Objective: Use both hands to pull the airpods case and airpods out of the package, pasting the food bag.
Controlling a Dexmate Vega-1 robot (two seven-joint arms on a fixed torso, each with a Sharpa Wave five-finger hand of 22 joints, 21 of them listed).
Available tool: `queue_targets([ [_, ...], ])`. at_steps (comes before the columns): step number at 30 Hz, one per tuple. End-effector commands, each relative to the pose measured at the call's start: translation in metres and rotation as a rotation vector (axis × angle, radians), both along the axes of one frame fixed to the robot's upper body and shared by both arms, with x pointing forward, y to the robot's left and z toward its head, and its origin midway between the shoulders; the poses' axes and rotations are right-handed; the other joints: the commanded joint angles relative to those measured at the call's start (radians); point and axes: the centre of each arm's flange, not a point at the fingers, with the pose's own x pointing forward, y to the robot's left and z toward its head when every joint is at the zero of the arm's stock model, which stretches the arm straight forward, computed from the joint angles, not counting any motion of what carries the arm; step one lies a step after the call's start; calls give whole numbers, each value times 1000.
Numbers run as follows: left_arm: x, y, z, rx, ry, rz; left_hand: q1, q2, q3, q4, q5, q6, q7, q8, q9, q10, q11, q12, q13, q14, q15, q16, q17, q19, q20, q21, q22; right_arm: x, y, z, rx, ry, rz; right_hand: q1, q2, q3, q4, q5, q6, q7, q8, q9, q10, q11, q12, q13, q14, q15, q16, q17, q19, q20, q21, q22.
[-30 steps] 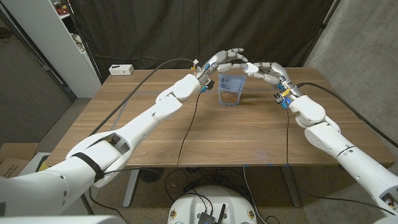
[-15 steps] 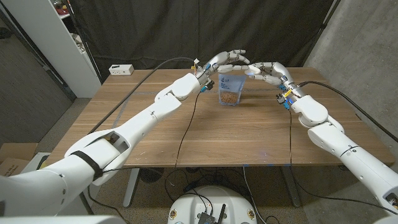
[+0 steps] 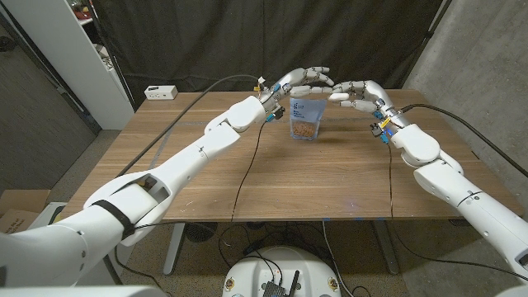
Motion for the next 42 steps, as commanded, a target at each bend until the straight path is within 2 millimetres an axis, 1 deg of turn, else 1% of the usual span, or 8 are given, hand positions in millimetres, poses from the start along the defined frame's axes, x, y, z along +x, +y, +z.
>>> queue_targets([
  [1, 0, 3, 0, 5, 1, -6, 14, -2, -6, -3, 9, 9, 0, -6, 1, 16, -6, 8, 1, 9, -17, 4, 2, 13, -2, 8, 2, 1, -1, 5, -11, 20, -9, -7, 11, 5, 10, 16, 27, 48, 33, 134, 19, 4, 9, 9, 15, -167, -2, 4, 1, -4, -1, 1],
  [11, -5, 4, 1, 32, -14, -25, -3, -16, -24, 5, 12, 17, -14, -10, -7, 32, -3, 15, 2, 17, -15, 5, 4, 17, -1, 9, 2, 4, -1, 10, -19, 93, -21, -26, 41, 9, 33, 19, -6, 57, 27, 155, 5, 29, -2, 11, 8, -161, -13, 7, 4, 7, 0, 1],
  [21, -5, 6, 1, 70, -45, 47, 15, -22, -29, -5, 25, -9, -27, -24, -14, 20, 1, 10, 3, 12, -6, 2, 4, 17, 6, 8, 2, 3, 2, 16, -11, 115, 2, -30, 34, 7, 32, 16, 2, 63, 34, 166, 12, 36, -3, 10, 13, -158, -19, 5, 9, 10, 1, 0],
  [29, -7, 2, -3, 89, -102, 150, 48, -10, -23, -19, 41, 12, -30, -18, -18, 39, -10, 18, 5, 25, -13, 5, 3, 27, 2, 11, 3, 2, 3, 18, -11, 121, 13, -40, 58, 12, 44, 8, -17, 64, 30, 179, 14, 42, -9, 4, 12, -150, -24, 7, 6, 8, -1, 0],
  [31, -7, 1, -5, 91, -116, 170, 57, -4, -19, -22, 44, 12, -28, -18, -18, 42, -12, 19, 5, 27, -13, 6, 3, 28, 4, 11, 3, 2, 4, 18, -9, 122, 19, -39, 54, 11, 42, 5, -11, 66, 33, 182, 18, 45, -9, 3, 15, -147, -24, 5, 8, 11, 0, 0],
  [33, -5, -2, -7, 84, -109, 157, 69, 2, -16, -27, 49, 18, -41, -17, -19, 50, -15, 22, 6, 33, -15, 7, 2, 32, 0, 12, 3, 1, 5, 18, -7, 124, 25, -40, 56, 12, 42, 2, -17, 62, 31, 185, 18, 46, -10, 2, 15, -146, -26, 5, 7, 11, -1, 0],
  [36, -4, -5, -9, 71, -110, 146, 74, 5, -18, -27, 54, 37, -48, -10, -19, 74, -18, 31, 7, 44, -20, 9, 3, 35, 1, 12, 3, 1, 7, 18, -6, 125, 34, -47, 90, 7, 54, -25, -48, 65, 23, 198, 9, 49, -21, -4, 6, -140, -24, 13, 0, 5, -2, 0],
  [42, -2, -8, -12, 34, -101, 118, 67, 7, -25, -22, 58, 57, -45, -4, -20, 96, -23, 40, 8, 62, -28, 14, 3, 41, -1, 13, 3, 1, 10, 17, -13, 127, 43, -46, 117, -7, 56, -71, -73, 68, 15, 210, -5, 51, -35, -11, -2, -140, -18, 20, -3, 1, -3, 1],
])
